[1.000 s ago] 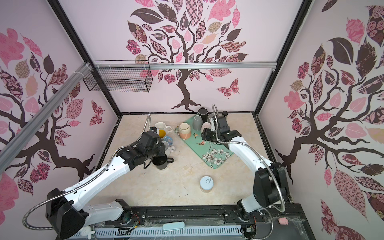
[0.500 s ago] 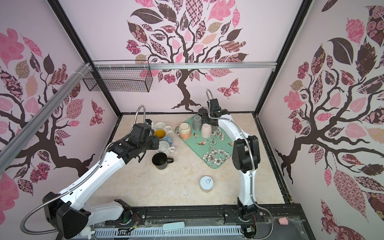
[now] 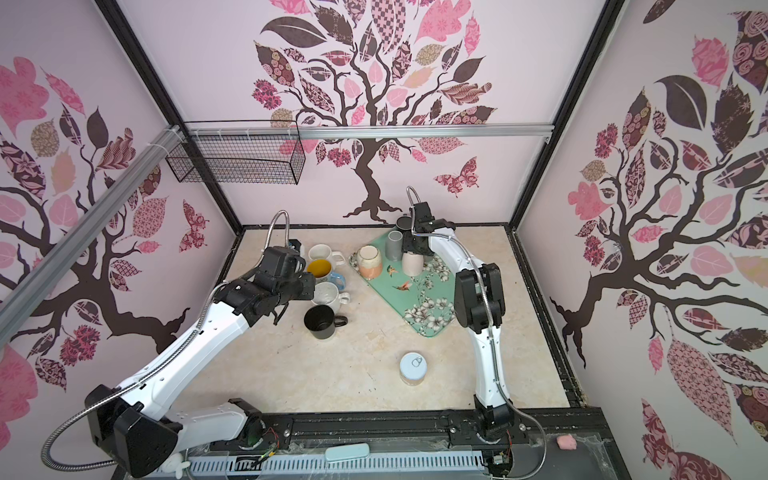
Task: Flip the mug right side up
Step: 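Withdraw the left gripper while the right gripper grasps the upside-down pink mug, then lift the pink mug with the right gripper and tilt it toward the left gripper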
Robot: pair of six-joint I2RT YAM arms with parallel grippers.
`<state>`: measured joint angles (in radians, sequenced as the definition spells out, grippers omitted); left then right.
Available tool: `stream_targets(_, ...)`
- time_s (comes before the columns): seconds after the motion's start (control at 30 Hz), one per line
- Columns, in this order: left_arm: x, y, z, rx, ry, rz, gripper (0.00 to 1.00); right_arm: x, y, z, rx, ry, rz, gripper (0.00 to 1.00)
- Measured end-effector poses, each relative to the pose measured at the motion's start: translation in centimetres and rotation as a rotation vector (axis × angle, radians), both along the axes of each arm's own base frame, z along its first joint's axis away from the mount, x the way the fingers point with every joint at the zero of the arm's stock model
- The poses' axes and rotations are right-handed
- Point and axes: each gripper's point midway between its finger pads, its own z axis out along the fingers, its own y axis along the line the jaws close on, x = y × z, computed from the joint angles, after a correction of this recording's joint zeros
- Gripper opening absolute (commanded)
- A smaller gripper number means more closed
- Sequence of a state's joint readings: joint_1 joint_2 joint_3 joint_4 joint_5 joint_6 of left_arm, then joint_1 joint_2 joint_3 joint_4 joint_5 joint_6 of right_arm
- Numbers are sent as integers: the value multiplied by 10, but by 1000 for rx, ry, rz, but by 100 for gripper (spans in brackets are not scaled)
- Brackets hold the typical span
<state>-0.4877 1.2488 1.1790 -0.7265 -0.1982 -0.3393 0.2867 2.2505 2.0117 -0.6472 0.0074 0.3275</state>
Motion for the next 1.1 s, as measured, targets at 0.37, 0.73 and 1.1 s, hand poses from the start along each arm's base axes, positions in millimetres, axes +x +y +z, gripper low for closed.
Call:
stream_targets(0.37, -3, 0, 5, -23, -8, 3, 38, -5, 5, 0, -7, -10, 80, 55)
stream_targets(0.73, -10, -21, 1, -107, 42, -88, 37, -57, 3, -6, 3, 94, 167, 55)
stream_targets(1.1, -35, -101, -42, -86, 176, -324, 36, -117, -15, -9, 56, 208, 69, 62)
